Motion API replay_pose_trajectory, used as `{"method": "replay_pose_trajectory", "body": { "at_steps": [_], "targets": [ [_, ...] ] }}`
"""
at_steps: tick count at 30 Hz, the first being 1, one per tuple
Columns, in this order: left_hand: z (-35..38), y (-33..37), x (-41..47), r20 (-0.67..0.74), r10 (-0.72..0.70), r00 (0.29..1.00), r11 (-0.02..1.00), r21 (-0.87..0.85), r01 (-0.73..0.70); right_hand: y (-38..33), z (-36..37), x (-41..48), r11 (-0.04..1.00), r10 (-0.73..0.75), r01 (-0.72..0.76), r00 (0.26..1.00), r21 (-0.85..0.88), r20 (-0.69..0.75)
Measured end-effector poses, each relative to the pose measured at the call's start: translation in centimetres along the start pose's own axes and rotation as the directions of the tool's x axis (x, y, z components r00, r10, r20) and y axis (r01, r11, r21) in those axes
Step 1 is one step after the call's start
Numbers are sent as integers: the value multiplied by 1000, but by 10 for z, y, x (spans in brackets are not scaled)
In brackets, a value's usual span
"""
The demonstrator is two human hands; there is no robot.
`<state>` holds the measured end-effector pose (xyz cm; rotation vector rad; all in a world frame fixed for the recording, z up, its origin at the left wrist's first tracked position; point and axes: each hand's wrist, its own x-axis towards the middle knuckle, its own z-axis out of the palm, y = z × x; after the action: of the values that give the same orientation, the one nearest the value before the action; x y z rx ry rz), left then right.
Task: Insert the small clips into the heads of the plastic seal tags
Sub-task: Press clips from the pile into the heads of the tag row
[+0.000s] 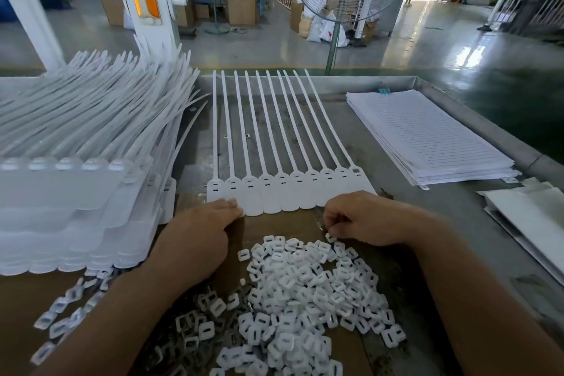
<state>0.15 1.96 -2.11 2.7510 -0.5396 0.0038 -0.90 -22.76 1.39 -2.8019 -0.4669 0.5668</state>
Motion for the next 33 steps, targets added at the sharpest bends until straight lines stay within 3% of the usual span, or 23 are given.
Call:
{"method": "replay_pose_trajectory", "body": {
  "at_steps": [7,11,18,23,30,33],
  "targets": [
    [0,0,0,-13,1,1000,1000,12,-1,13,-2,-2,905,91,12,971,425,-221],
    [0,0,0,-10,1,1000,1000,13,-1,18,-3,1,867,141,51,929,495,-343],
    [0,1,0,-8,7,1000,1000,18,-7,36,-4,6,812,373,45,726,582,-577],
    [-1,0,0,-12,8,1000,1000,19,-7,52,-2,10,721,528,30,622,692,-578],
    [0,0,0,-11,7,1000,1000,7,-6,61,-8,19,683,569,51,587,729,-575],
    [0,1,0,-13,12,1000,1000,2,-12,65,-12,27,720,563,-25,605,694,-563]
  ]
}}
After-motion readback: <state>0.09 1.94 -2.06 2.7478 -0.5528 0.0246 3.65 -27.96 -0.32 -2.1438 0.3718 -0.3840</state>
